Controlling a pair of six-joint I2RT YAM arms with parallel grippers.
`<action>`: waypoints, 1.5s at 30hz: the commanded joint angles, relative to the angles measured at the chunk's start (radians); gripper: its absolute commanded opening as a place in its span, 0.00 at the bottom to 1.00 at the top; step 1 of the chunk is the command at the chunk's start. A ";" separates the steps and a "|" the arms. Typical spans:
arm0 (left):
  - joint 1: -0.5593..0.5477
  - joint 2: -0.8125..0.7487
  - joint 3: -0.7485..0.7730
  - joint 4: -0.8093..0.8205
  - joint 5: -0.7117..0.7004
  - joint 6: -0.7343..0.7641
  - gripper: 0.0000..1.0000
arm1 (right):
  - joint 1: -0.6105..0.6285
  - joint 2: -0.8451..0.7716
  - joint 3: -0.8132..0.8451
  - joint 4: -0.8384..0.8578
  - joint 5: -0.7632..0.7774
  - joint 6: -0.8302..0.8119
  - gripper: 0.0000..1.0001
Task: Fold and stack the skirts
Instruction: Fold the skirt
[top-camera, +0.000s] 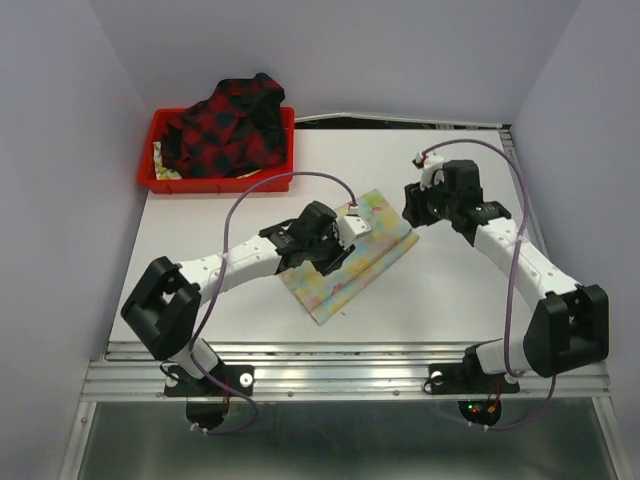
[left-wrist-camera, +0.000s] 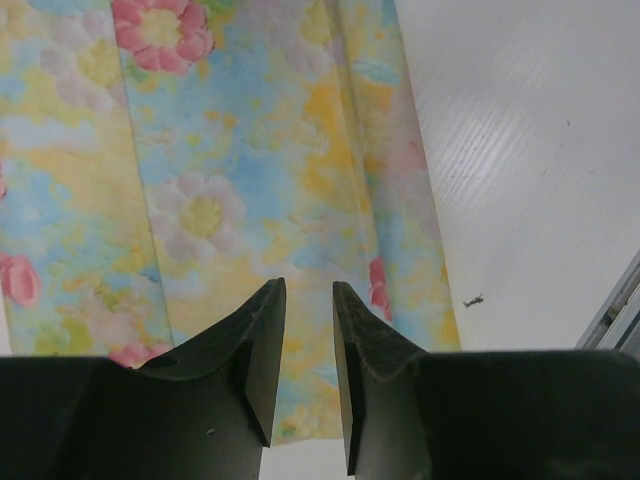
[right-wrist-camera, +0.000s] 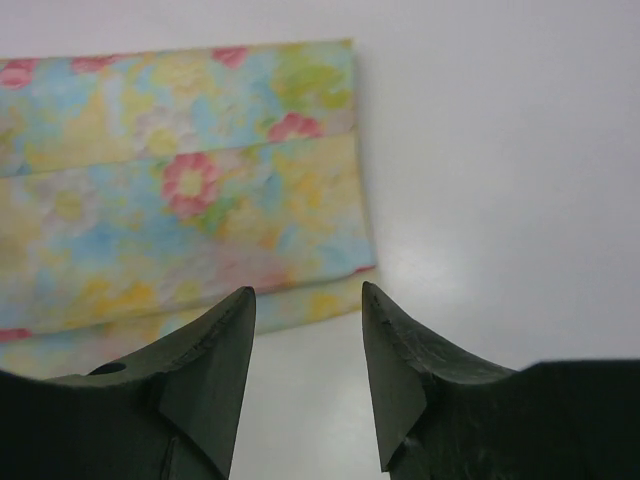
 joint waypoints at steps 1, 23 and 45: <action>-0.037 0.063 0.083 0.043 0.037 -0.071 0.36 | -0.011 0.045 -0.172 -0.102 -0.204 0.421 0.52; -0.078 0.263 0.124 0.082 0.066 -0.068 0.30 | -0.046 0.235 -0.396 0.271 -0.345 0.787 0.30; -0.096 0.295 0.121 0.094 0.005 -0.048 0.22 | -0.046 0.260 -0.431 0.291 -0.305 0.804 0.24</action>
